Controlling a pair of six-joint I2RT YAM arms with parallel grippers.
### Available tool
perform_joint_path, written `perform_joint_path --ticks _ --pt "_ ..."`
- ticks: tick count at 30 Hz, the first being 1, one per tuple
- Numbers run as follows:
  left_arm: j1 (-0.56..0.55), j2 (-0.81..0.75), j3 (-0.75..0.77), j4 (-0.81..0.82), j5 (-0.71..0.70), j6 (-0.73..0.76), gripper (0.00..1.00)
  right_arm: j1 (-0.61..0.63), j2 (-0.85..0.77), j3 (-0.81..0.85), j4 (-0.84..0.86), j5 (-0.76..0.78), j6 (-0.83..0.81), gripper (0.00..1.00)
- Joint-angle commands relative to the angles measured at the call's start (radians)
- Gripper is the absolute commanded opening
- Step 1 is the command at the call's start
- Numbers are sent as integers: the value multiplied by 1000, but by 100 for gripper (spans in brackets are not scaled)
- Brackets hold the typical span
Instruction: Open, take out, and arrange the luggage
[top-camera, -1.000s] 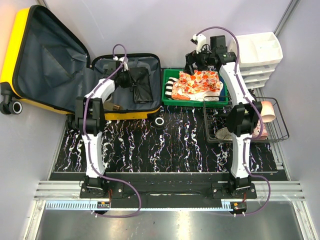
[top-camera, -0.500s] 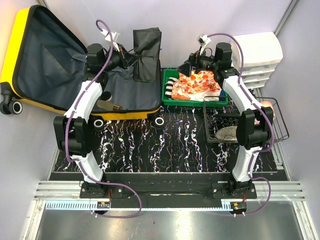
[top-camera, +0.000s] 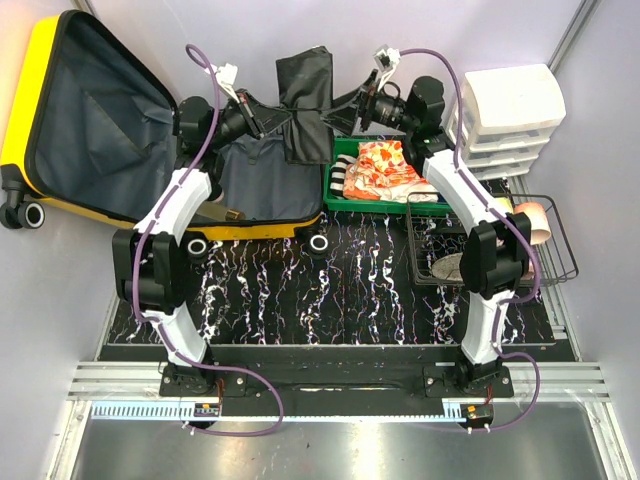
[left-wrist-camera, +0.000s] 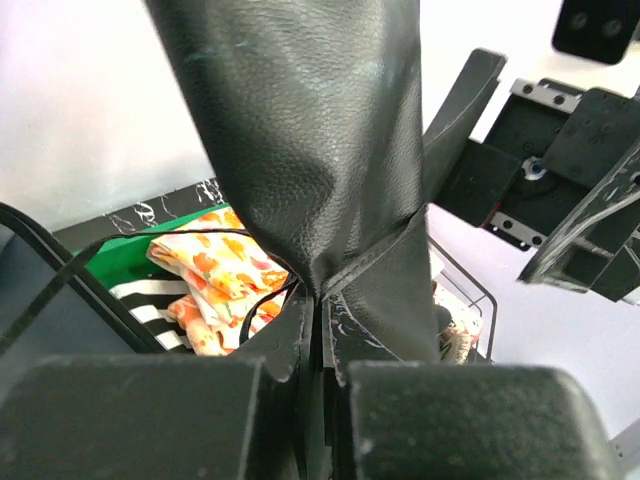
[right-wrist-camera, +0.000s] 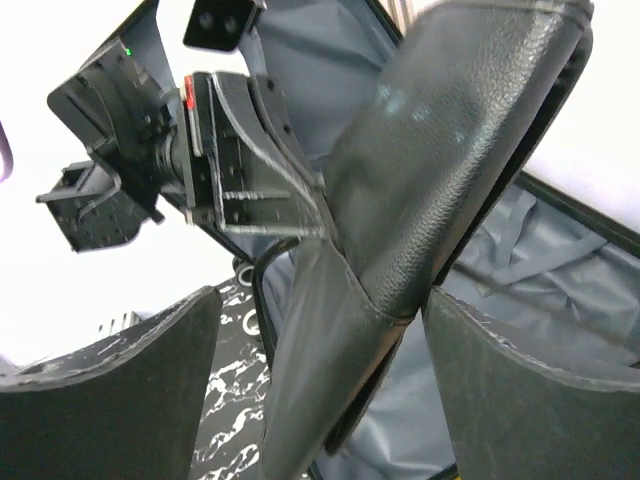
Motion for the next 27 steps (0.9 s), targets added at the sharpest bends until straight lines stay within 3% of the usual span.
perform_joint_path --ticks 1,3,4,6,8,13,15,16,19,27 --pt "-24 -75 -42 133 17 -67 0 19 51 121 73 19 85 80" --pt "-25 -87 -58 130 11 -67 0 19 61 143 62 6 106 60" --pt "-25 -90 -64 125 6 -62 0 19 59 158 46 0 100 29" --pt "-24 -98 -58 81 3 -30 1 16 46 158 -41 17 18 2" --pt "-25 -107 -53 40 -6 -7 12 10 7 132 -83 51 -72 0" --pt "-10 -121 -46 -106 -18 100 64 -76 -45 132 -163 69 -142 0" --pt "1 -128 -50 -160 -35 128 77 -114 -51 150 -232 62 -208 0" --pt "10 -130 -52 -174 -44 142 88 -148 -56 167 -264 61 -249 0" --pt "22 -125 -33 -241 -53 194 91 -198 -62 187 -400 68 -428 0" --pt "31 -130 -29 -301 -53 257 96 -237 -39 221 -746 160 -1157 0"
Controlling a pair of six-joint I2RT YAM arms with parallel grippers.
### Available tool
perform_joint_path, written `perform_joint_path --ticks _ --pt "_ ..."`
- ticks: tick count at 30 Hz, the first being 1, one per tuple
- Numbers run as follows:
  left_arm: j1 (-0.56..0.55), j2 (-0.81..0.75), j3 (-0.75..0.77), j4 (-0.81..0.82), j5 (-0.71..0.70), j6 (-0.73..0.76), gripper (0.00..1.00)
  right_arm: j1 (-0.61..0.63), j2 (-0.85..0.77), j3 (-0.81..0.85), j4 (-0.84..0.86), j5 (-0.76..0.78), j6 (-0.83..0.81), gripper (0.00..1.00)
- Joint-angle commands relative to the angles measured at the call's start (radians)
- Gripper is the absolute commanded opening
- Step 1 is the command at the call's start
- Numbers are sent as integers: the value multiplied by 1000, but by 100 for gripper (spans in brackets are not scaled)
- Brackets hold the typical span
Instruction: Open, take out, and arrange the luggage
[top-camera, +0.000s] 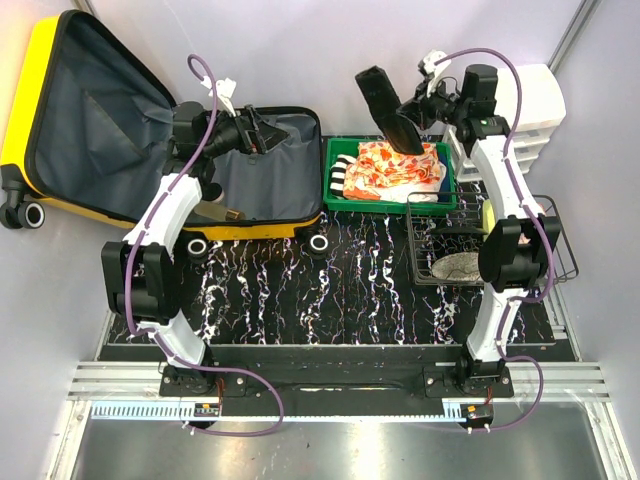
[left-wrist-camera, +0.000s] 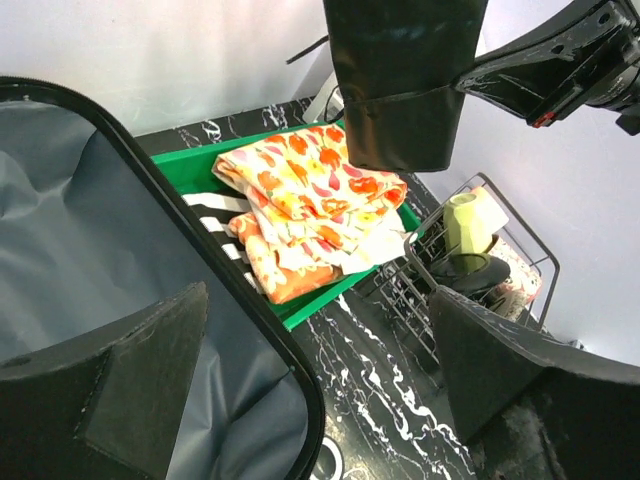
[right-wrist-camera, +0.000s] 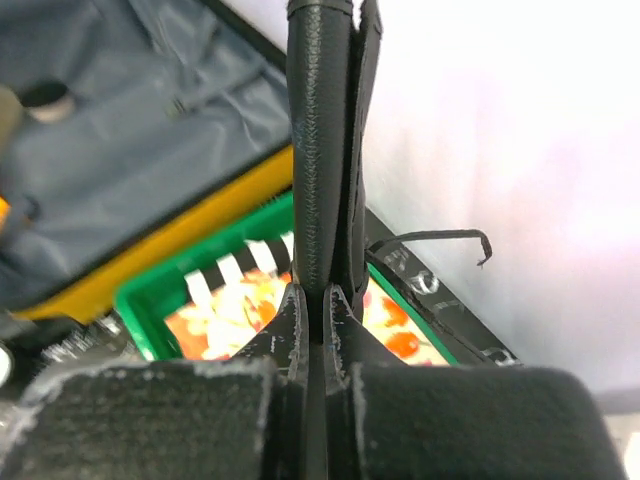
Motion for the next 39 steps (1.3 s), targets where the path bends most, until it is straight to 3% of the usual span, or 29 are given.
perform_joint_path --ticks 1,7,15,16,17,21,29,32,37,39 --pt "4 -48 33 -12 -15 58 96 18 -50 67 -179 62 -479 0" --pt "12 -63 15 -29 -26 83 98 37 -34 51 -308 161 -848 0" --pt "15 -41 16 -41 -26 71 98 122 -86 -352 -69 396 -1247 0" --pt "15 -37 17 -49 -28 72 98 135 -85 -368 -73 411 -1262 5" --pt "15 -32 18 -55 -26 75 98 141 -83 -376 -102 418 -1255 14" --pt "16 -29 29 -84 -29 104 98 150 -85 -325 -227 392 -1134 74" --pt "16 -25 52 -167 -28 184 98 121 -68 -42 -533 269 -743 88" --pt "18 -18 63 -188 -28 201 98 104 -5 110 -625 324 -555 90" --pt "22 -17 72 -202 -23 210 98 2 292 614 -918 306 -350 82" --pt "24 -15 69 -204 -20 216 98 -12 375 765 -1052 258 -343 80"
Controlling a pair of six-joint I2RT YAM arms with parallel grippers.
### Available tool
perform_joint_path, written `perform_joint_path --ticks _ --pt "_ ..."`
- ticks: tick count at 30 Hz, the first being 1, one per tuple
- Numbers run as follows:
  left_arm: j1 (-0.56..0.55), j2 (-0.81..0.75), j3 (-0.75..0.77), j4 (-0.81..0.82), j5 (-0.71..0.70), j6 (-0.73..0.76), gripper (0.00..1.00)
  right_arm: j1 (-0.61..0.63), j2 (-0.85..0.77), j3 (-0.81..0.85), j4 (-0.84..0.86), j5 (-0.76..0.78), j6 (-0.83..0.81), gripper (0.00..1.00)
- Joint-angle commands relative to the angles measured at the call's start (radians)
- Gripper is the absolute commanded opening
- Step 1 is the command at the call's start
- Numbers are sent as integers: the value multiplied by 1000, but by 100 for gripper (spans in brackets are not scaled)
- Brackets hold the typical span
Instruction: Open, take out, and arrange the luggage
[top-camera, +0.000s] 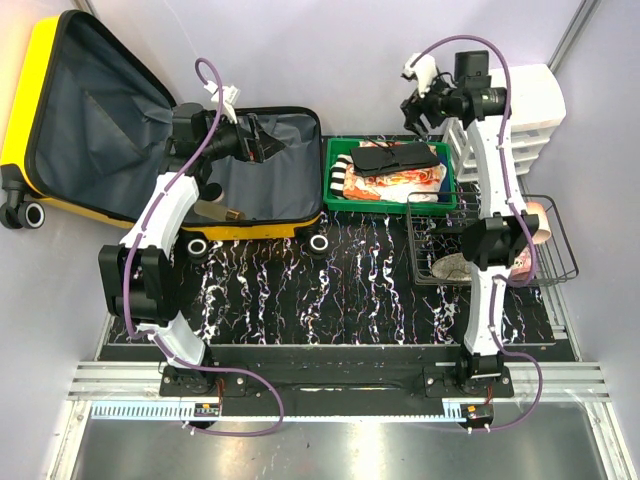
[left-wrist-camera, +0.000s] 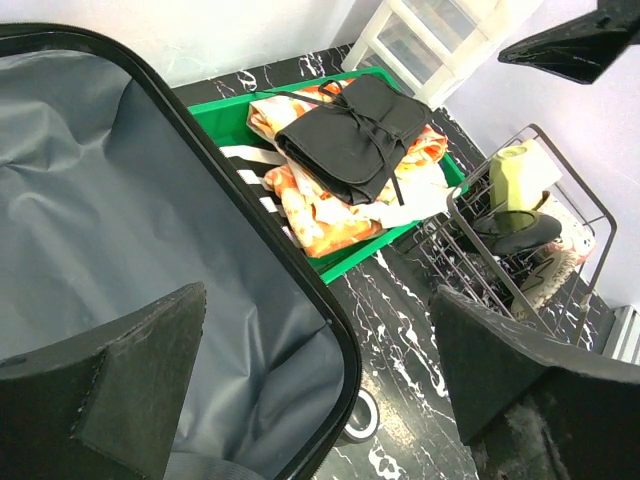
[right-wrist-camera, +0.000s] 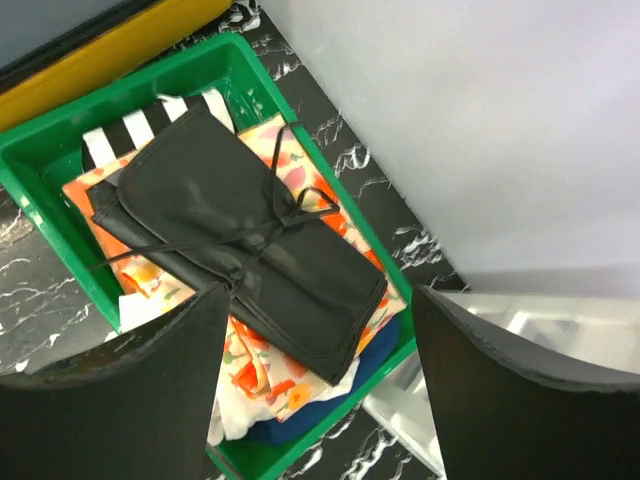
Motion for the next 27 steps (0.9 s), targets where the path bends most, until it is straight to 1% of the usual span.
perform_joint_path --ticks 1,2,3,4,5,6,7,9,11,16,19,21,23,24,27 --pt "9 1 47 2 0 31 98 -63 189 259 -371 -73 138 81" --pt "12 2 47 2 0 34 98 -63 185 245 -395 -108 121 82" --pt "12 2 47 -1 3 35 98 -63 148 165 -380 -119 113 84" --pt "12 4 47 -4 3 35 98 -62 121 105 -349 -113 110 85" --pt "14 4 43 -6 2 35 98 -48 93 40 -267 -94 104 86" --pt "14 5 43 -3 2 35 98 -33 44 -74 -228 -68 95 87" --pt "12 4 40 -4 3 34 98 -22 28 -119 -196 -4 60 88" --pt "14 7 39 -3 5 32 98 23 10 -201 -151 57 32 88" --pt "15 5 37 -4 5 34 98 47 13 -223 -148 119 6 87" --pt "18 5 28 -3 2 39 98 98 -27 -295 -113 128 -37 81" --pt "18 7 22 5 2 32 98 128 -77 -393 -50 130 -102 72" --pt "20 10 22 10 3 26 98 147 -107 -472 -22 130 -134 63" --pt "20 14 24 14 2 22 98 168 -114 -508 -8 128 -172 59" --pt "20 16 27 11 2 22 98 171 -114 -523 -8 124 -180 56" --pt "21 22 33 10 2 23 98 191 -107 -539 -31 116 -205 53"
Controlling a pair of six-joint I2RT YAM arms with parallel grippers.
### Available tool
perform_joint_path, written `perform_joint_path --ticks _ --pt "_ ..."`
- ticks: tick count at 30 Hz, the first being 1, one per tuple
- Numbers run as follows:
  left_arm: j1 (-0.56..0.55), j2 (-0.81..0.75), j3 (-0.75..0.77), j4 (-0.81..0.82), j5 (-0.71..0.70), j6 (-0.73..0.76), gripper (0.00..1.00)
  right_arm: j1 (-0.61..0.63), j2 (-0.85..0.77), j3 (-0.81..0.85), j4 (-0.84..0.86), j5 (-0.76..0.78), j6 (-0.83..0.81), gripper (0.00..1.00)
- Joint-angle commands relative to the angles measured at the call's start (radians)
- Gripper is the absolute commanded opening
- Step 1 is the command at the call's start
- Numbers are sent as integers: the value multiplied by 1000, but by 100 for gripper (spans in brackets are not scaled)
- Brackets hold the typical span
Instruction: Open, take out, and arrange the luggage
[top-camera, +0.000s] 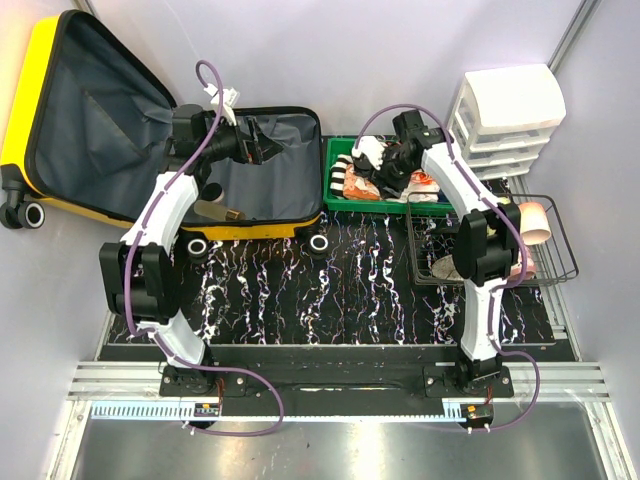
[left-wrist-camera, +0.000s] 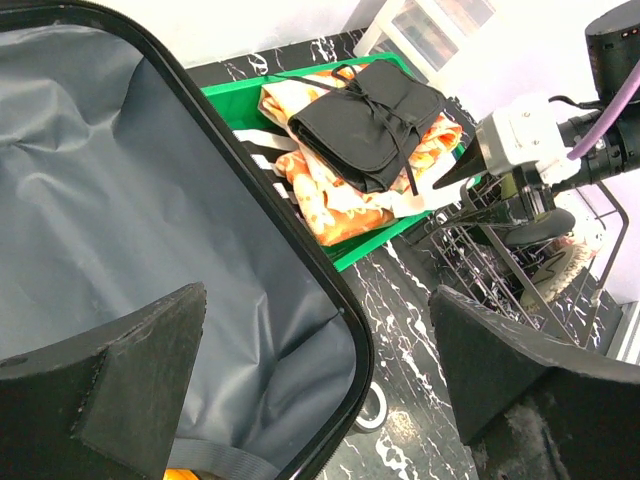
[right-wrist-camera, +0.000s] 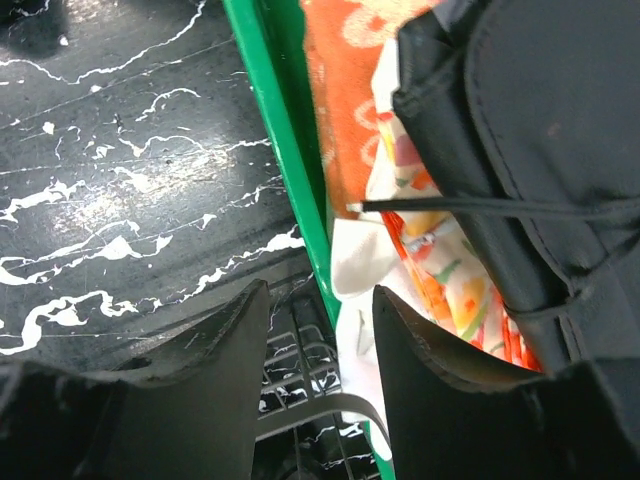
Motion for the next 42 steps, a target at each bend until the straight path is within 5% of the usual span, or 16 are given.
perform_joint_path --ticks 1,15,23,27,29,42 --pt "10 12 31 40 1 0 98 34 -35 -31 28 9 -86 54" --pt "18 40 61 20 -1 1 97 49 63 -54 89 57 -307 49" --pt "33 31 35 24 -8 3 97 55 90 -48 23 3 -327 55" --pt "33 32 32 23 -10 3 97 54 110 -74 63 29 -374 37" --pt "36 35 38 20 -8 4 97 52 119 -68 90 25 -399 2" --pt "62 52 20 -23 -30 52 97 52 248 118 173 26 -580 0"
